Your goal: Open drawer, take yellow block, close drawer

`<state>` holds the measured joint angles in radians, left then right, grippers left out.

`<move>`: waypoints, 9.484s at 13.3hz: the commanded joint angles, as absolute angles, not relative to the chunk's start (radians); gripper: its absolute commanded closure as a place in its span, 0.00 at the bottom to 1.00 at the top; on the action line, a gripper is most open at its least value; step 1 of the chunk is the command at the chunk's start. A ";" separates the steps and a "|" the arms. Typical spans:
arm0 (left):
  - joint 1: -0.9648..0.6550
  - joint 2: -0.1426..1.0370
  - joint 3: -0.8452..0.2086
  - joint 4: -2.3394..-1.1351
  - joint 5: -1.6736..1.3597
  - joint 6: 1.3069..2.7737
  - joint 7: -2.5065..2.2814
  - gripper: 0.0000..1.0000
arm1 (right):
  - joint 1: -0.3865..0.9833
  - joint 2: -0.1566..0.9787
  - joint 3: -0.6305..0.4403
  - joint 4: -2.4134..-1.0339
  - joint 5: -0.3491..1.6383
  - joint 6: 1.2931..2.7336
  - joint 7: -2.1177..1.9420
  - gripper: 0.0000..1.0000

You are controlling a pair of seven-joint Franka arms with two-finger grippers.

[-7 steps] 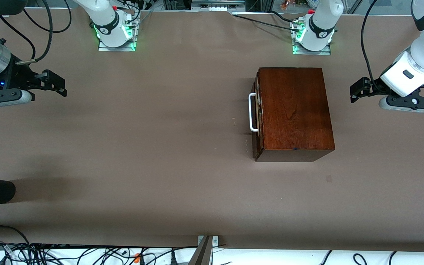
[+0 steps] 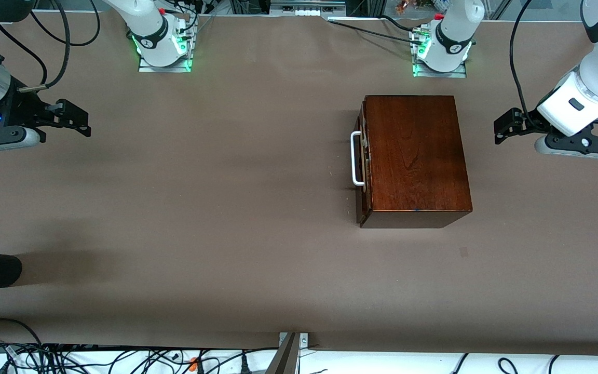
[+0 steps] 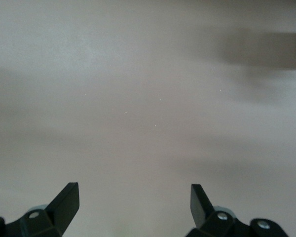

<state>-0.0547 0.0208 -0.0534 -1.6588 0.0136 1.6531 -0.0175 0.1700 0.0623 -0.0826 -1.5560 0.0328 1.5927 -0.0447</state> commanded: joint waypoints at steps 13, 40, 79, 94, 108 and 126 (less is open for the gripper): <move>-0.058 0.038 -0.096 -1.618 0.023 1.520 -0.003 0.00 | 0.164 0.063 -0.080 -1.549 0.032 1.580 -0.040 0.00; -0.368 0.505 -0.428 -1.637 0.347 1.908 -0.724 0.00 | 0.164 0.063 -0.081 -1.551 0.032 1.578 -0.049 0.00; -0.436 0.537 -0.431 -1.436 0.227 1.863 -0.727 0.00 | 0.163 0.063 -0.089 -1.551 0.032 1.571 -0.049 0.00; -0.048 0.160 -0.164 -1.438 0.025 1.479 -0.003 0.00 | 0.354 0.205 0.038 -1.510 0.153 1.638 -0.080 0.00; -0.090 -0.028 0.006 -1.723 -0.014 1.658 0.060 0.00 | 0.929 0.733 0.052 -1.071 -0.041 2.024 -0.285 0.00; -0.090 -0.026 0.008 -1.718 -0.018 1.626 0.075 0.00 | 0.989 0.868 0.049 -1.071 -0.169 2.098 -0.291 0.00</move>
<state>-0.0869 -0.0038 0.0009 -1.7028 0.0104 1.6400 0.0471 0.9779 0.8346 0.0595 -1.1072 -0.1555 2.0857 -0.2806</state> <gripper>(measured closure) 0.000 0.000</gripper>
